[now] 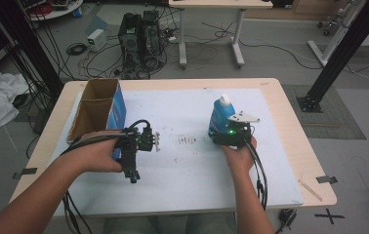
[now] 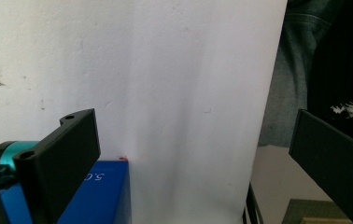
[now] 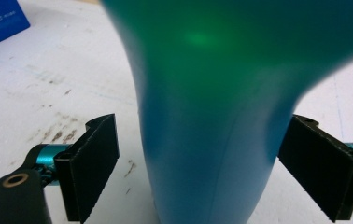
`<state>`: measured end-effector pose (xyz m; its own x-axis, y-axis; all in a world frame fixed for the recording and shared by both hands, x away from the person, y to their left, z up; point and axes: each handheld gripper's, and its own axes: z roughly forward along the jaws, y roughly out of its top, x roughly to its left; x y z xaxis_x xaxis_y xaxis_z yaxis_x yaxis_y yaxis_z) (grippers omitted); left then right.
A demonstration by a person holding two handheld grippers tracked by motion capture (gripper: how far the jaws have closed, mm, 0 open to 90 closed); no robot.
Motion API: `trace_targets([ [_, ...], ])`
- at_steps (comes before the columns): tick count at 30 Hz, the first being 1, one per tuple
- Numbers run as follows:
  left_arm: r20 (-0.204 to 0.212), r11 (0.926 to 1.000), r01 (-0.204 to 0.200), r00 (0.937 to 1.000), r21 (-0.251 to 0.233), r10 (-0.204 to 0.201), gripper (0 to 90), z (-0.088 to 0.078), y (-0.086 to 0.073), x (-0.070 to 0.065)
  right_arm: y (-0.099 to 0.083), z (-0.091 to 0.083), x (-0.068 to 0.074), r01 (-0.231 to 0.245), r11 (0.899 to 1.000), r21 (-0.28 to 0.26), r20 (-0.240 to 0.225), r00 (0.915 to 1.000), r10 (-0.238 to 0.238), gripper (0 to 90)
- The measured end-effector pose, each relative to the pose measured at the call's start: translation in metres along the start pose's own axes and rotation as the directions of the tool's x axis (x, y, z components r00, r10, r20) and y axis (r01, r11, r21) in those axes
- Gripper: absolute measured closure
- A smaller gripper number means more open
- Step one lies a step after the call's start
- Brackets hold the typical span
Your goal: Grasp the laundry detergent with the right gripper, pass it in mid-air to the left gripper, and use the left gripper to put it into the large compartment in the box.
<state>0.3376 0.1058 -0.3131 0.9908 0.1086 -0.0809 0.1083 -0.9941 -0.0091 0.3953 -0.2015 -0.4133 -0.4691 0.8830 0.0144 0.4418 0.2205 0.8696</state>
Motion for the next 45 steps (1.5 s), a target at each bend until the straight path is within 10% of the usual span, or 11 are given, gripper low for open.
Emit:
trace_targets([
  [45,0.01,1.0,-0.002,0.9999,0.006,0.002,1.7,0.005,0.005,0.004,0.004,0.009,0.001,0.001,0.998,-0.059,0.02,0.9998,0.001,32.5],
])
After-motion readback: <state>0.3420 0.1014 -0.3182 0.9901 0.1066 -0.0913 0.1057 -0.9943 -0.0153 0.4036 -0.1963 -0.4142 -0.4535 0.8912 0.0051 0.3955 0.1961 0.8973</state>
